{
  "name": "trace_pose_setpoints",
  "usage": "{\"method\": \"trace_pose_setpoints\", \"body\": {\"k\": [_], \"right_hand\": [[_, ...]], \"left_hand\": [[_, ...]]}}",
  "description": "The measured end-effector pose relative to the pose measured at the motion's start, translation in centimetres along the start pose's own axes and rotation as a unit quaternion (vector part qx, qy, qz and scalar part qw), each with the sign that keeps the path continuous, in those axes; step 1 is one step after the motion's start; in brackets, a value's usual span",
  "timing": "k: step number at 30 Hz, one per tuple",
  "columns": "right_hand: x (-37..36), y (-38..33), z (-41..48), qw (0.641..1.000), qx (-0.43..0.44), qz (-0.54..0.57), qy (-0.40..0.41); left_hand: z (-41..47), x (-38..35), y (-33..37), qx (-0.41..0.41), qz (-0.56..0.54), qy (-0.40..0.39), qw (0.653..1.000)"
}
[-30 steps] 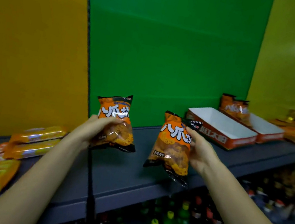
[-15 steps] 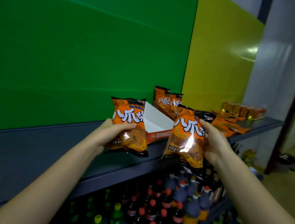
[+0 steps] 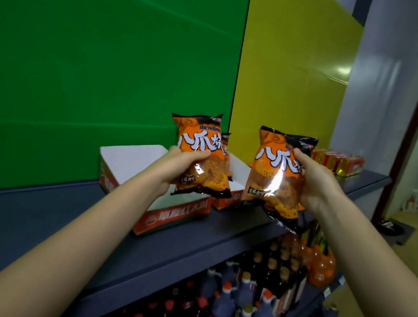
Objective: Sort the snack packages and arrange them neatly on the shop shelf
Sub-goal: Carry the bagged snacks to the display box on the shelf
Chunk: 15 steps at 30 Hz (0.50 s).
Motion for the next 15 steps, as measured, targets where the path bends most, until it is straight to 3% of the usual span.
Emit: {"method": "trace_pose_setpoints", "body": {"k": [6, 15], "right_hand": [[-0.3, -2.4, 7.9, 0.998, 0.059, -0.013, -0.022], [-1.1, -3.0, 18.1, 0.994, 0.077, 0.029, -0.067]], "left_hand": [[7.5, -1.6, 1.5, -0.020, 0.007, 0.028, 0.999], [14.2, -3.1, 0.2, -0.044, 0.028, 0.080, 0.995]]}}
Point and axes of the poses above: each hand's wrist, its own z-axis towards the middle knuckle, its own x-axis out of the back of the hand, y = z × x, the point moved 7 cm from there along z, towards the middle knuckle, and after that the axes turned 8 degrees about -z, right-handed, at the moved point
